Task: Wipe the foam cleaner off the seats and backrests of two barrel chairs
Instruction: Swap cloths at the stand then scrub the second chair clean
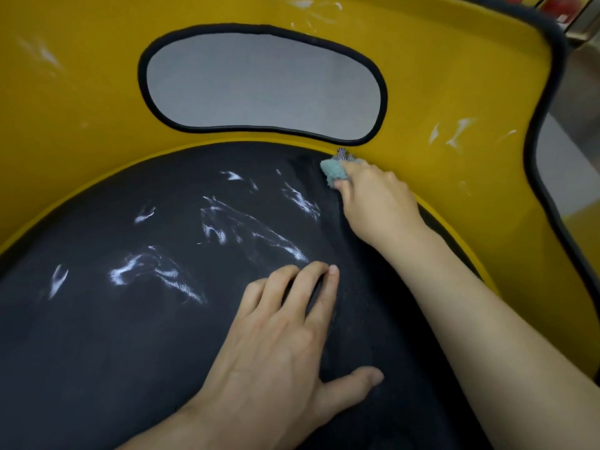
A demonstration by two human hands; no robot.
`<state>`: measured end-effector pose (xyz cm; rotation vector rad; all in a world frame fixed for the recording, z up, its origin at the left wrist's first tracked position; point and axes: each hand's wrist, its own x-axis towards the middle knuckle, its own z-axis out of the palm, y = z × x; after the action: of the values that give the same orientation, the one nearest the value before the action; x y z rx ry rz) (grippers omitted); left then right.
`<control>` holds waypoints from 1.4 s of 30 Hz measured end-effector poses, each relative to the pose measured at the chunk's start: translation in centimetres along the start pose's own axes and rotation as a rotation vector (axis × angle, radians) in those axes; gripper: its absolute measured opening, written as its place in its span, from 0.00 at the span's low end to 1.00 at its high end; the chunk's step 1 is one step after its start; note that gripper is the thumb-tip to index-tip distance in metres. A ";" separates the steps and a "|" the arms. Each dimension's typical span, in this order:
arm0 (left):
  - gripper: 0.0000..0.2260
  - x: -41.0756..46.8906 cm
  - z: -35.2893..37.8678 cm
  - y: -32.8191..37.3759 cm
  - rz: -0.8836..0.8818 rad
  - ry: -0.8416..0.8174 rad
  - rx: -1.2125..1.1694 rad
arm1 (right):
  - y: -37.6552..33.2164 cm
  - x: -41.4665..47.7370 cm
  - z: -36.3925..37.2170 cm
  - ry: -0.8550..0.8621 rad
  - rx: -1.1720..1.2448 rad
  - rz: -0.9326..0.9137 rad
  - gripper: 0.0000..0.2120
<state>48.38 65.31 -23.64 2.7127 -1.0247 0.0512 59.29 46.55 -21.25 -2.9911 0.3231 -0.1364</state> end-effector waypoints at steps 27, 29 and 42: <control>0.46 0.0 -1.7 0.9 -0.057 -0.130 0.033 | 2.8 -9.6 -2.0 -0.073 -0.018 0.000 0.24; 0.46 -0.1 -1.7 1.0 -0.057 -0.129 0.017 | 3.0 -12.1 -2.5 -0.129 -0.003 -0.028 0.26; 0.44 -0.1 -0.5 -0.2 0.016 -0.044 -0.073 | 2.4 -3.0 -1.3 -0.152 -0.002 0.086 0.24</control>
<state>48.46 65.58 -23.24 2.6505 -1.0398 -0.0420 55.76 44.72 -20.50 -2.9606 0.4333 0.0997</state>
